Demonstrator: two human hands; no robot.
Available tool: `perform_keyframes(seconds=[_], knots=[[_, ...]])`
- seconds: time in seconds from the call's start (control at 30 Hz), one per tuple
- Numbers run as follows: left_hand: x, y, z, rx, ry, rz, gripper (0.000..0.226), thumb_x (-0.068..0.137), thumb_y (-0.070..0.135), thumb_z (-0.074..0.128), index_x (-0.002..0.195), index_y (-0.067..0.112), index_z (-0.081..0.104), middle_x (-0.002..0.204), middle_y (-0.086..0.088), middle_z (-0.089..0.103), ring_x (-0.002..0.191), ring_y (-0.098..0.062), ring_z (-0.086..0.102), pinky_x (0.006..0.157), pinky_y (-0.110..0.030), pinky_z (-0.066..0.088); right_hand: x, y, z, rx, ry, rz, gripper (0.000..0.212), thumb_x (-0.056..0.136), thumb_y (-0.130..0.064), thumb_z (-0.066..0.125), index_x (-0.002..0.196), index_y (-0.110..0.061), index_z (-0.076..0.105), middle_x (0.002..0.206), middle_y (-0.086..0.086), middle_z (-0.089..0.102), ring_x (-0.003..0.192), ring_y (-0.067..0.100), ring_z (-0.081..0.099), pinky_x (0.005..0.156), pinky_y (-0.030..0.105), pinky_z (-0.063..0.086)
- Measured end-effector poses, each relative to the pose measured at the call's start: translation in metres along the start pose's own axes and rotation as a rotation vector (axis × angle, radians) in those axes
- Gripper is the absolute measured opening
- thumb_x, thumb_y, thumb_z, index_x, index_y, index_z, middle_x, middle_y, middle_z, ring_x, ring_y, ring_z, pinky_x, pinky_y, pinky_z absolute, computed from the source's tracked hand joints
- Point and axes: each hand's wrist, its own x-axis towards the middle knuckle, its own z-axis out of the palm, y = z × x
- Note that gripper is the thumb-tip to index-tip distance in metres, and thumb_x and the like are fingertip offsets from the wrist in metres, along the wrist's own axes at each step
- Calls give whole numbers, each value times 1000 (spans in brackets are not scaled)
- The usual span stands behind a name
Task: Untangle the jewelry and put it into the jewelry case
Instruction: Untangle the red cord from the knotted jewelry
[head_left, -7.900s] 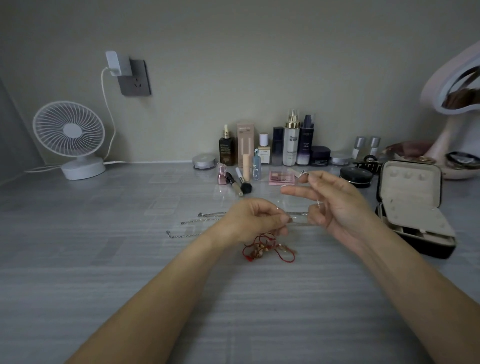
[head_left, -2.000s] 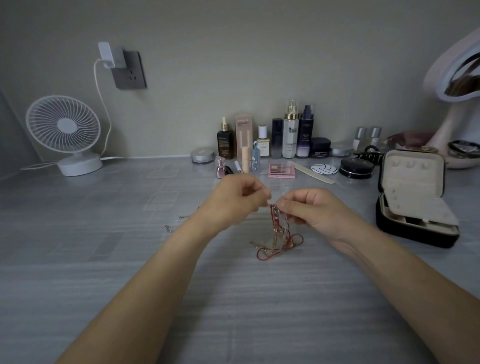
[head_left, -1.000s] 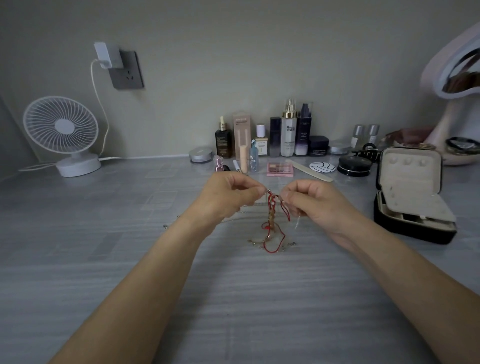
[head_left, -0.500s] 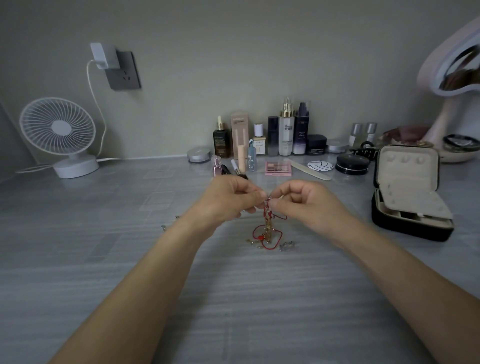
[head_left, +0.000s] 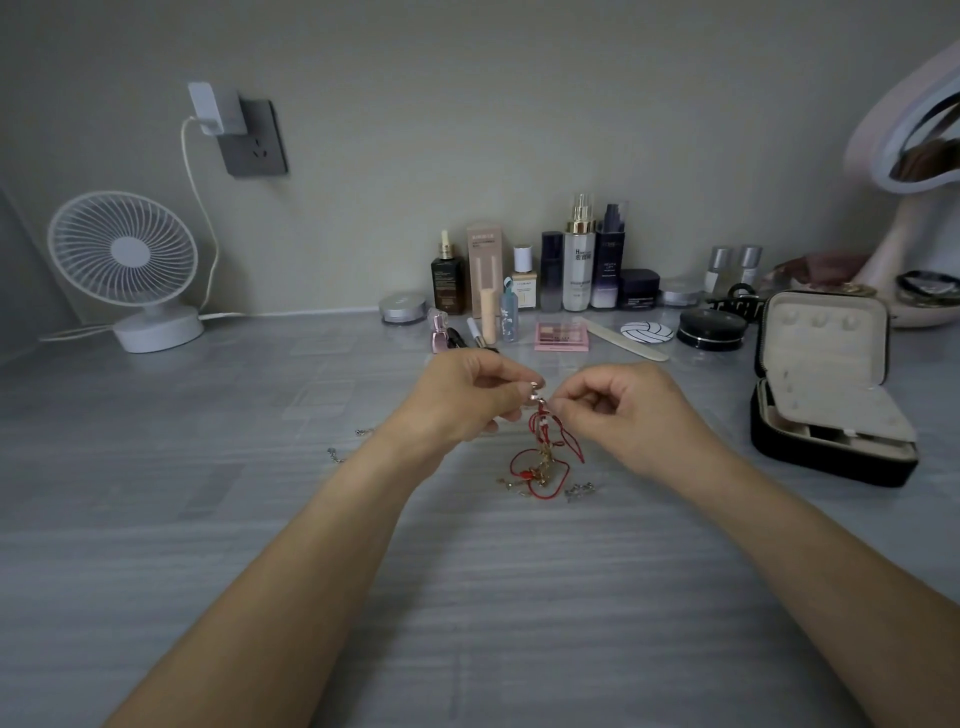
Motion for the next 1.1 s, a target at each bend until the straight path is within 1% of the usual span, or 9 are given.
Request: perform_keyframes(seconds=[0.13,0.23,0.3,0.4,0.53,0.67,0.83,0.97,1.1], knots=[[-1,2,-4,7,-7,-7,11,84,9,65,83,19,69,72,3,64,51,3,53,51,-12,44,0,1,0,-5,-19,15,13,79,-13,69,70,-23,67,59,-4,57,51,1,45,52,11,38],[-2,3,-5,50,-29,-3,13,85,10,65,83,21,70,68,7,63,54,1,52,51,-11,44,2,3,-2,74,14,35,16,82,-13,66,70,-24,64,71,13,64,60,10,49,59,24,43],[-2,4,-6,98,-43,-3,15,85,11,65,80,24,69,67,8,62,58,-2,52,53,-13,44,3,2,-2,112,23,46,19,84,-10,64,70,-23,62,66,8,62,58,7,50,59,21,43],[-2,4,-6,160,-66,-14,16,86,12,64,78,25,67,72,4,62,62,-5,52,56,-18,44,4,-1,-3,170,35,102,19,88,-9,58,71,-18,59,53,-5,54,45,0,44,50,13,39],[-2,5,-9,157,-76,-39,17,87,9,62,77,22,64,71,4,60,61,-5,51,56,-17,43,4,-5,-6,255,31,194,17,92,-11,52,75,-14,55,55,1,52,45,4,47,48,19,39],[0,3,-12,173,-94,-57,17,86,7,61,75,20,62,71,3,60,61,-5,51,57,-16,45,4,-7,-7,325,41,215,20,93,-9,48,74,-14,53,58,3,53,45,8,46,48,17,40],[0,2,-16,210,-121,-87,18,86,6,59,74,19,63,70,3,59,62,-5,51,60,-19,46,6,-5,-14,319,140,236,22,90,-9,50,70,-15,57,67,-2,58,52,1,54,56,13,44],[0,3,-22,269,-151,-117,19,86,5,58,75,19,65,69,5,58,63,-5,51,61,-20,46,9,-1,-17,471,188,330,25,87,-8,52,65,-17,59,61,-5,63,59,8,55,61,23,42],[0,3,-30,258,-107,-157,17,88,8,55,84,15,70,66,5,56,63,-7,47,61,-21,44,8,-2,-18,586,166,365,25,88,-7,50,66,-16,58,57,-3,65,55,9,56,59,24,42]])
